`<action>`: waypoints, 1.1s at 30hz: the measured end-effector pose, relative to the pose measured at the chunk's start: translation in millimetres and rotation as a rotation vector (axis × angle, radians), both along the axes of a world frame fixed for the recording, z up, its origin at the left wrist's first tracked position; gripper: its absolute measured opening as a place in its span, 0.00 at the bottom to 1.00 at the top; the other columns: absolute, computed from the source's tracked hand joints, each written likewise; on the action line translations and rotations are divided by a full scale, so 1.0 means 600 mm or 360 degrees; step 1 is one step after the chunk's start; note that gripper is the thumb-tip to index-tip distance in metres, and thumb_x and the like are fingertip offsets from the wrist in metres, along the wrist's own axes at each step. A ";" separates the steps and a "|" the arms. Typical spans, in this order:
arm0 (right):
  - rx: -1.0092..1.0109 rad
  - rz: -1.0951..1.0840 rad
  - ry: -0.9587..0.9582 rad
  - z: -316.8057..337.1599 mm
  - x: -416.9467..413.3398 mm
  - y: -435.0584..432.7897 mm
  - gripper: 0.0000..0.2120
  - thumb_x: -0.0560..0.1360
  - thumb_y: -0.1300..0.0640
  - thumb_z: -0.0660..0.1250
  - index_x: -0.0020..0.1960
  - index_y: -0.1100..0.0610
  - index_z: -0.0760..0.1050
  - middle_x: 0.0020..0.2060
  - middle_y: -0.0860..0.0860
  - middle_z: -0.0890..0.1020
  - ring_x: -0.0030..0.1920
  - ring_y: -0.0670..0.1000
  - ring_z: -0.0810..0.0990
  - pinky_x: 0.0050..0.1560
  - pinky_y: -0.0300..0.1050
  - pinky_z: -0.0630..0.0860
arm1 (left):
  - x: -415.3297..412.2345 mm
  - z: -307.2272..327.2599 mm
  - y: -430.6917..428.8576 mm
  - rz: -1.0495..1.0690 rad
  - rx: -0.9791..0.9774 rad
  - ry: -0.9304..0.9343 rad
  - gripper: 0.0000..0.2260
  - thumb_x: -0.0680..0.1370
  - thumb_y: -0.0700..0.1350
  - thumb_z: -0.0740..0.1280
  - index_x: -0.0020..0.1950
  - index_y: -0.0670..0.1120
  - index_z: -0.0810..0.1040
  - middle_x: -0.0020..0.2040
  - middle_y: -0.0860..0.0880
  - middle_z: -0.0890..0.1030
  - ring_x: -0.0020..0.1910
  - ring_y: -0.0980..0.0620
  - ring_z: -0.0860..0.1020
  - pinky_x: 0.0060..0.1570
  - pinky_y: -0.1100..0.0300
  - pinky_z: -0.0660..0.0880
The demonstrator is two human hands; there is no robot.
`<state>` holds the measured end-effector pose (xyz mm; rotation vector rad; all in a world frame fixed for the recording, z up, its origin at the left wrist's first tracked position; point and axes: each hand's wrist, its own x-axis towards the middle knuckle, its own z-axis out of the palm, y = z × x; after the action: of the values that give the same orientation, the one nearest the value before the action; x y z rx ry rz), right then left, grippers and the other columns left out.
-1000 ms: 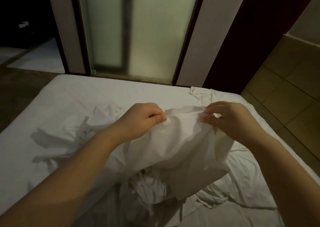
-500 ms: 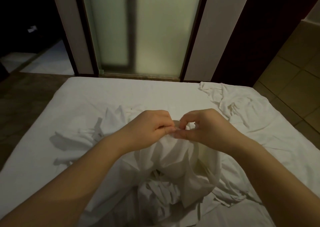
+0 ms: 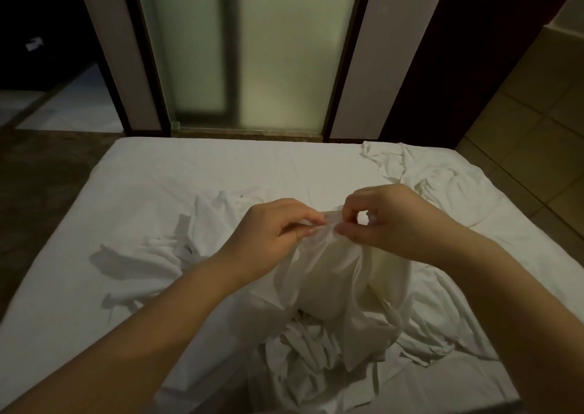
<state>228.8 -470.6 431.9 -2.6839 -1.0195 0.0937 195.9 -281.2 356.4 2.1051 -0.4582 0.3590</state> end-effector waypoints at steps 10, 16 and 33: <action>-0.0070 -0.0075 -0.0318 -0.002 -0.017 0.018 0.08 0.77 0.51 0.64 0.43 0.55 0.77 0.39 0.49 0.78 0.33 0.48 0.75 0.36 0.43 0.73 | 0.021 -0.014 0.030 -0.0024 0.0482 -0.0191 0.07 0.77 0.42 0.66 0.52 0.47 0.82 0.45 0.54 0.77 0.42 0.57 0.76 0.45 0.76 0.68; -0.0064 -0.0251 -0.0279 0.001 -0.020 0.012 0.08 0.76 0.51 0.64 0.45 0.54 0.77 0.41 0.49 0.78 0.38 0.49 0.77 0.40 0.44 0.76 | 0.019 -0.031 0.004 -0.0031 0.0144 -0.0034 0.09 0.78 0.46 0.65 0.51 0.44 0.82 0.45 0.56 0.76 0.42 0.63 0.74 0.46 0.76 0.70; -0.0066 -0.0409 -0.0235 -0.002 -0.025 -0.011 0.10 0.77 0.49 0.63 0.49 0.55 0.78 0.46 0.49 0.79 0.40 0.49 0.77 0.44 0.45 0.77 | 0.005 -0.056 -0.028 0.0299 0.0451 -0.0546 0.15 0.76 0.44 0.59 0.40 0.38 0.82 0.37 0.44 0.82 0.34 0.48 0.79 0.40 0.62 0.74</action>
<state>213.6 -477.0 430.4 -2.8686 -0.7085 -0.1365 198.7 -298.3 322.9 2.3780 -0.5359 0.8136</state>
